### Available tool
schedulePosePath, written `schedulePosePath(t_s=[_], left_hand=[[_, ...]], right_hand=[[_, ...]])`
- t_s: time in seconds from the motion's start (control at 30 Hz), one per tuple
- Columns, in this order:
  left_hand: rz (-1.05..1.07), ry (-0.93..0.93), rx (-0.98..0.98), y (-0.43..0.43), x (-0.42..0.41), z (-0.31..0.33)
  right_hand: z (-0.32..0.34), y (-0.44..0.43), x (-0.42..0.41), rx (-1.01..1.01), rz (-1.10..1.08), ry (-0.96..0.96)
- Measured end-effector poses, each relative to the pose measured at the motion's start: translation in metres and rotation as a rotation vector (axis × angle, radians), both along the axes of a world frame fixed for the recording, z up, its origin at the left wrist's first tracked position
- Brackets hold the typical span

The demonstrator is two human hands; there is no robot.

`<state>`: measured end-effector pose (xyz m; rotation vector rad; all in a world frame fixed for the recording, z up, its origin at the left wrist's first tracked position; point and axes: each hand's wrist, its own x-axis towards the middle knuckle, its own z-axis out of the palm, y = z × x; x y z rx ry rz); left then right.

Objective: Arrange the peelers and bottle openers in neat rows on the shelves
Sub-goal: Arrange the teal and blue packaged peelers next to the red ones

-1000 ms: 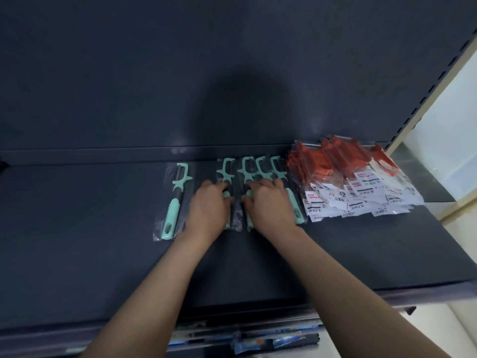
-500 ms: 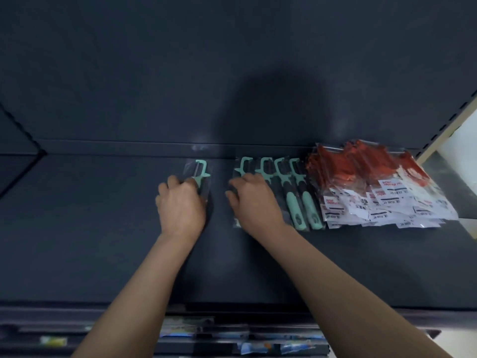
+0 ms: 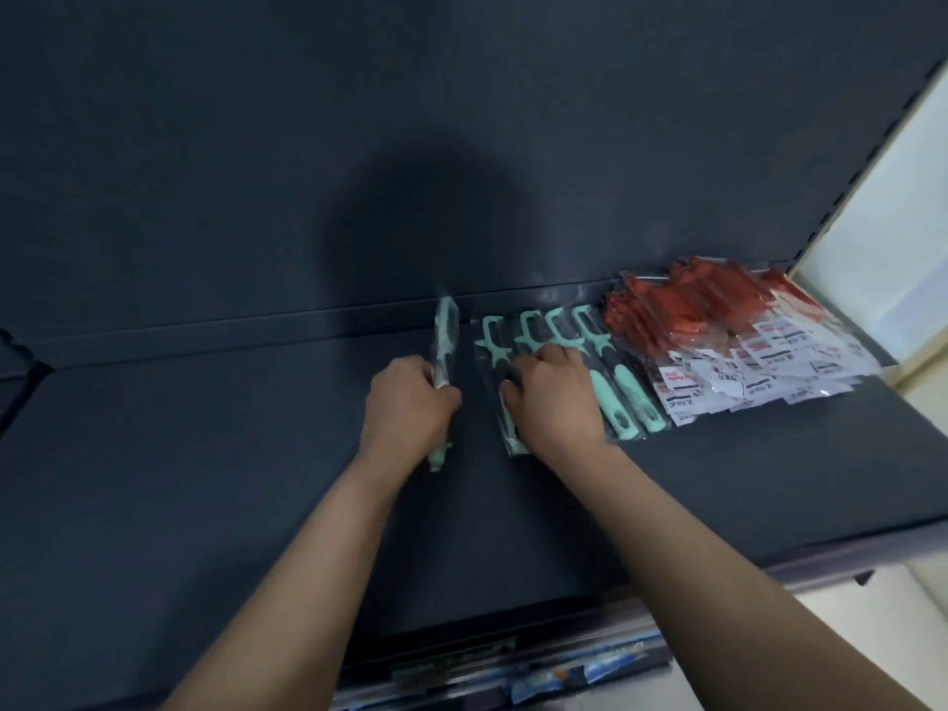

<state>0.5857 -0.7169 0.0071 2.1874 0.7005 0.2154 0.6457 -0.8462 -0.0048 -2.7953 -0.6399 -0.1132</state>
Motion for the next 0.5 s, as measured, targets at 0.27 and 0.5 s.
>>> schedulePosePath(t_s=[0.27, 0.5], left_hand=[[-0.017, 0.005, -0.325, -0.007, 0.021, -0.009], [-0.161, -0.067, 0.139, -0.013, 0.02, -0.011]], right_hand=[[-0.002, -0.019, 0.002, 0.051, -0.039, 0.025], [-0.002, -0.029, 0.007, 0.053, -0.027, 0.05]])
